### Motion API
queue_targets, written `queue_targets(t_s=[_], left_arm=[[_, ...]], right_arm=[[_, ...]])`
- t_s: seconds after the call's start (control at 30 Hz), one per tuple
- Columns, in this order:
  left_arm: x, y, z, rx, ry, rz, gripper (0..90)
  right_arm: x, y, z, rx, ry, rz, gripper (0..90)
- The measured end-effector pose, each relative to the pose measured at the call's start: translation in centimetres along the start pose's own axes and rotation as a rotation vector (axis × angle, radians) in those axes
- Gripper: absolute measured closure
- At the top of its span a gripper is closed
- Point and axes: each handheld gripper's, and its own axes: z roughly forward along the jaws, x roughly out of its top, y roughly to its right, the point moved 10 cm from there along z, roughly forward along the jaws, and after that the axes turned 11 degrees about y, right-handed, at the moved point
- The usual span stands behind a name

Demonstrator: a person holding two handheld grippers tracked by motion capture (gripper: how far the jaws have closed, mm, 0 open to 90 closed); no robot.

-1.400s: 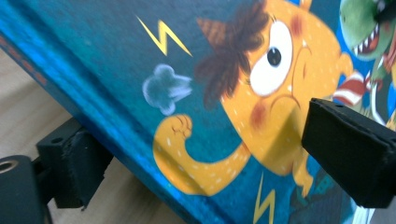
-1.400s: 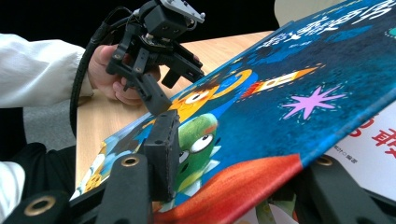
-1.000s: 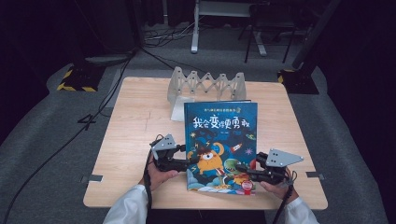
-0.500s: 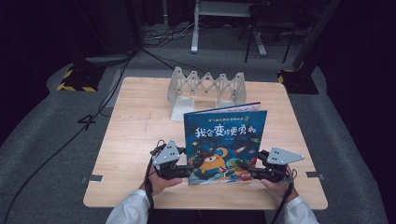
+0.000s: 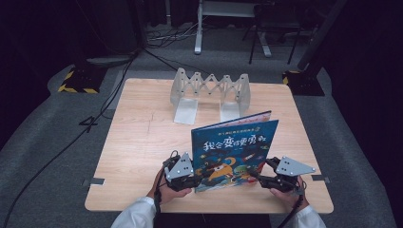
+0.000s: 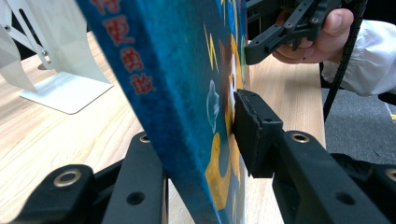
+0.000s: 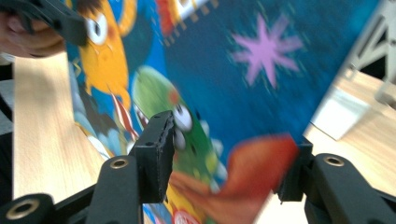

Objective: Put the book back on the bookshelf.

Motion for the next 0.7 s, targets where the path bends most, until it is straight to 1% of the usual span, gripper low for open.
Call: queue_targets(t_s=[0.03, 0.07, 0.1, 0.13, 0.17, 0.27, 0.3, 0.33, 0.43, 0.47, 0.5, 0.57, 0.6, 0.63, 0.67, 0.7], left_arm=[[0.0, 0.0, 0.0, 0.004, 0.003, -0.006, 67.5], [0.0, -0.1, 0.0, 0.008, 0.003, 0.0, 69.4], [0.0, -0.1, 0.0, 0.01, 0.004, 0.004, 71.2], [0.0, 0.0, 0.0, 0.002, 0.009, -0.004, 73.1], [0.0, 0.1, 0.1, -0.013, 0.011, -0.003, 74.4], [0.0, 0.3, 0.3, -0.011, 0.003, 0.006, 74.8], [0.0, 0.3, 0.3, -0.011, 0.003, 0.006, 74.4], [-0.1, 0.3, 0.4, -0.006, -0.004, 0.008, 74.4], [-0.2, 0.0, 0.5, 0.0, -0.005, -0.004, 73.2], [-0.2, 0.0, 0.5, -0.001, -0.005, -0.002, 73.2], [-0.2, 0.0, 0.5, -0.001, -0.008, 0.004, 73.2], [0.0, 0.2, 0.6, -0.003, -0.011, 0.02, 73.4], [0.1, 0.5, 0.7, -0.007, -0.012, 0.04, 73.9], [0.1, 0.5, 0.7, -0.007, -0.012, 0.04, 74.2], [0.2, 0.6, 0.7, -0.01, -0.017, 0.053, 74.6], [0.4, 0.8, 0.7, -0.02, -0.016, 0.063, 75.1]], right_arm=[[-0.2, 0.2, -0.2, -0.015, -0.001, -0.004, 50.5], [-0.4, 0.6, -0.5, -0.039, -0.005, -0.003, 51.6], [-0.6, 1.0, -0.9, -0.048, -0.005, 0.017, 50.8], [-0.7, 1.6, -1.3, -0.073, -0.009, 0.032, 48.9], [-0.6, 2.0, -1.5, -0.095, -0.005, 0.034, 48.7], [0.2, 3.3, -2.0, -0.157, 0.027, 0.064, 44.1], [0.2, 3.3, -2.0, -0.157, 0.027, 0.064, 44.1], [0.4, 3.5, -1.9, -0.173, 0.029, 0.07, 43.0], [0.9, 3.8, -1.3, -0.179, 0.028, 0.064, 38.5], [1.1, 3.9, -0.7, -0.165, 0.019, 0.086, 36.7], [1.1, 3.9, -0.7, -0.165, 0.019, 0.086, 36.7], [1.0, 4.1, 0.0, -0.166, 0.009, 0.091, 35.1], [0.9, 4.2, 0.4, -0.147, 0.001, 0.112, 33.2], [0.9, 4.2, 0.4, -0.147, 0.001, 0.112, 33.2], [0.9, 4.3, 0.7, -0.129, -0.004, 0.132, 30.7], [1.0, 4.3, 0.9, -0.11, 0.003, 0.139, 29.9]])
